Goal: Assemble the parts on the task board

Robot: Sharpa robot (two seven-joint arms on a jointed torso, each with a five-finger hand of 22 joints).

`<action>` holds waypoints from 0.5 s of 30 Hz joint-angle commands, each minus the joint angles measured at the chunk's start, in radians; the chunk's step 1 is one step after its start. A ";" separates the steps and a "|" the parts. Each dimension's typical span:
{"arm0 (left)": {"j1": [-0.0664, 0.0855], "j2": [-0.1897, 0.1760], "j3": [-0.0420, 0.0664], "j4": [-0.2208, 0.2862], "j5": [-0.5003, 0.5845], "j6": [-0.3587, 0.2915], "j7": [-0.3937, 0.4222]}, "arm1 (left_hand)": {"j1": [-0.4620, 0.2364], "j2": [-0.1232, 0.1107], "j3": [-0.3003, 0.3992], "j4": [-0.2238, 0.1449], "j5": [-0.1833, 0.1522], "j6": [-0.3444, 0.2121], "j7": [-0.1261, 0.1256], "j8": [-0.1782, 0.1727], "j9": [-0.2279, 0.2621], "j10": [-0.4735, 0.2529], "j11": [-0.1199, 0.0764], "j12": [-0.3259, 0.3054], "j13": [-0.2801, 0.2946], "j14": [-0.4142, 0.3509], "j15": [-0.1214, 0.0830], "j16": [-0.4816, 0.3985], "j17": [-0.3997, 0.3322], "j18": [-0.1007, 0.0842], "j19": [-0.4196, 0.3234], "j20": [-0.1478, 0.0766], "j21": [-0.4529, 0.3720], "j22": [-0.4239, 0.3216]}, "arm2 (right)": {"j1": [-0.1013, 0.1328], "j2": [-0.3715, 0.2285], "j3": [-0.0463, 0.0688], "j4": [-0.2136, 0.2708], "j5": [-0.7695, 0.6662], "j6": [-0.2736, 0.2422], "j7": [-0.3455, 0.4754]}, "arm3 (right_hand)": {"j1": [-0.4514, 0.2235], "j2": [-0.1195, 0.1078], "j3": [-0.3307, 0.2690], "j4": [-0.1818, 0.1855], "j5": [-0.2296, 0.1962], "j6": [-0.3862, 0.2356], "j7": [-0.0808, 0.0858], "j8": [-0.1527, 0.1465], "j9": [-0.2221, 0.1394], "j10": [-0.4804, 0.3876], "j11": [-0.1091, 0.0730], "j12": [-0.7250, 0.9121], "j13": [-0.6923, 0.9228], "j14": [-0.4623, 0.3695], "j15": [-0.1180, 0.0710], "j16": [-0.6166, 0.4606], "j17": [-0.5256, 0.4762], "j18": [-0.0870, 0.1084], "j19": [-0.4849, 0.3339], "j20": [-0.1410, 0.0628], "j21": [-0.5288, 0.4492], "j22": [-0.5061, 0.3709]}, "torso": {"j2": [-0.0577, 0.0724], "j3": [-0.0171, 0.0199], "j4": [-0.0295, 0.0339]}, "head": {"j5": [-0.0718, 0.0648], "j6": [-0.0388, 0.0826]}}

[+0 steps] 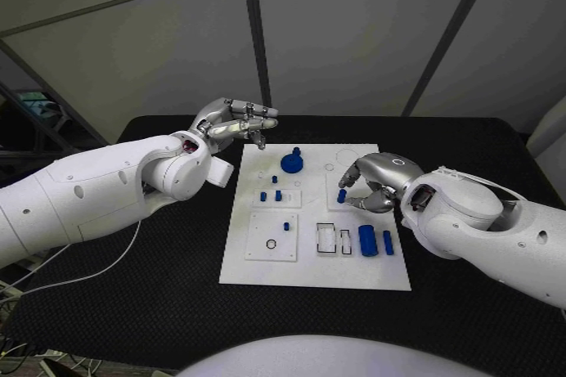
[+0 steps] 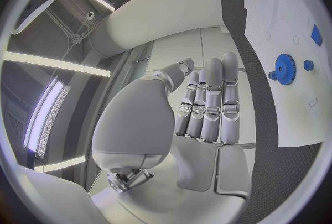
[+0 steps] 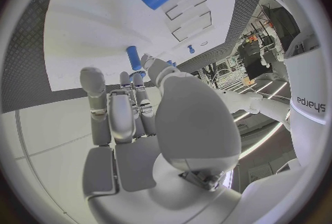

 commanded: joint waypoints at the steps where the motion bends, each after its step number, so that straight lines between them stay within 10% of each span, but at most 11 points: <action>1: 0.002 0.000 0.001 0.000 0.003 0.012 0.002 | -0.002 0.008 0.001 -0.003 0.005 -0.004 0.004 -0.004 0.000 -0.004 0.000 0.006 -0.001 -0.008 0.001 -0.005 -0.001 -0.025 -0.007 -0.002 -0.004 -0.002 | 0.002 0.010 0.001 -0.011 -0.016 0.027 0.007 | 0.009 0.001 -0.008 0.001 0.000 0.005 -0.002 0.001 0.001 0.004 -0.006 0.005 0.001 0.029 0.005 0.003 -0.002 0.005 0.010 0.000 0.001 0.001 | -0.001 -0.0006 0.0007 | 0.002 -0.001; 15: 0.002 0.001 0.001 -0.001 0.003 0.011 0.001 | -0.002 0.009 0.001 -0.003 0.005 -0.005 0.004 -0.004 -0.001 -0.004 0.000 0.007 -0.001 -0.008 0.001 -0.005 -0.001 -0.024 -0.007 -0.002 -0.004 -0.002 | 0.001 0.049 0.001 -0.050 -0.017 0.037 0.008 | 0.027 0.024 0.027 0.007 0.006 0.011 0.004 0.002 0.001 0.088 -0.029 0.049 0.000 0.037 -0.013 0.022 0.017 -0.005 0.050 -0.014 0.039 0.055 | 0.001 0.0004 -0.0002 | 0.002 -0.003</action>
